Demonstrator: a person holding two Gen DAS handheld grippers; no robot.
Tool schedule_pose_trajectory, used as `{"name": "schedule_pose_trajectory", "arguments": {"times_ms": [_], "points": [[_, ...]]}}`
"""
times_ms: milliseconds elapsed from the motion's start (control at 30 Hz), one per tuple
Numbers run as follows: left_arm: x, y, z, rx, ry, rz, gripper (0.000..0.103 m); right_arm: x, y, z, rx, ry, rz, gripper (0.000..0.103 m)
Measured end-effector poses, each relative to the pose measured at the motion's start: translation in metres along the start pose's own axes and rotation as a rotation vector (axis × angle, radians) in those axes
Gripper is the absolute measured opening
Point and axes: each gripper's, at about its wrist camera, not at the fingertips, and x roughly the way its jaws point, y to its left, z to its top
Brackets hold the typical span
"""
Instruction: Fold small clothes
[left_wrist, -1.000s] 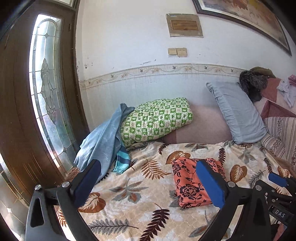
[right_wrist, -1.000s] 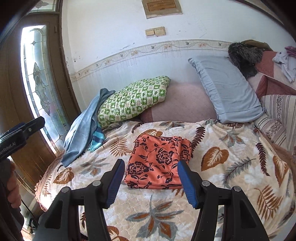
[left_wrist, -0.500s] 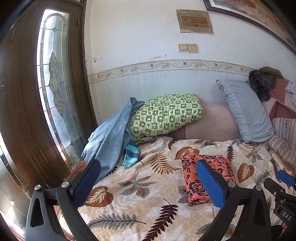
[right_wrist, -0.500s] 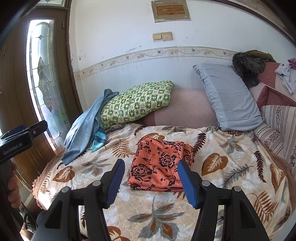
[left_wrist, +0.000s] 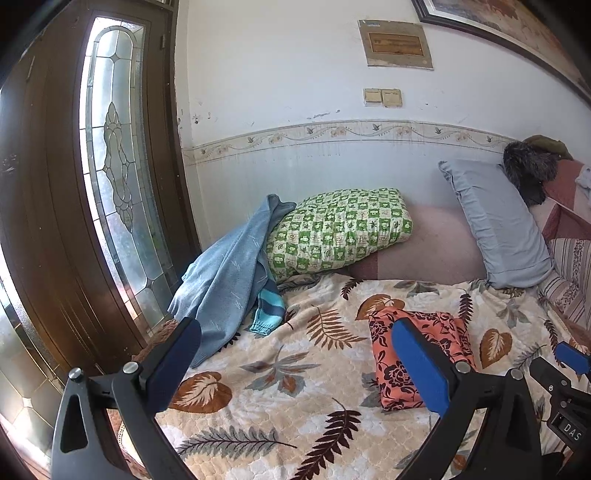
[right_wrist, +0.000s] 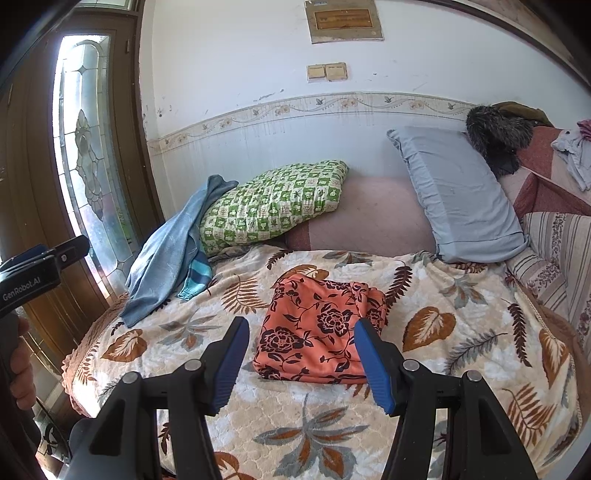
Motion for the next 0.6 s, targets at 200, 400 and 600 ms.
{"name": "schedule_pose_trajectory", "arguments": {"times_ms": [200,400,600], "points": [[-0.003,0.001,0.001,0.000,-0.006,0.007,0.103,-0.001,0.003,0.002,-0.006,-0.010,-0.002,0.063],[-0.004,0.004,0.002,-0.011,-0.009,0.014,0.103,-0.006,0.006,0.005,-0.014,-0.028,-0.004,0.063],[-0.004,0.006,0.003,-0.014,-0.011,0.013,0.103,-0.009,0.011,0.006,-0.031,-0.043,-0.010,0.063]]}}
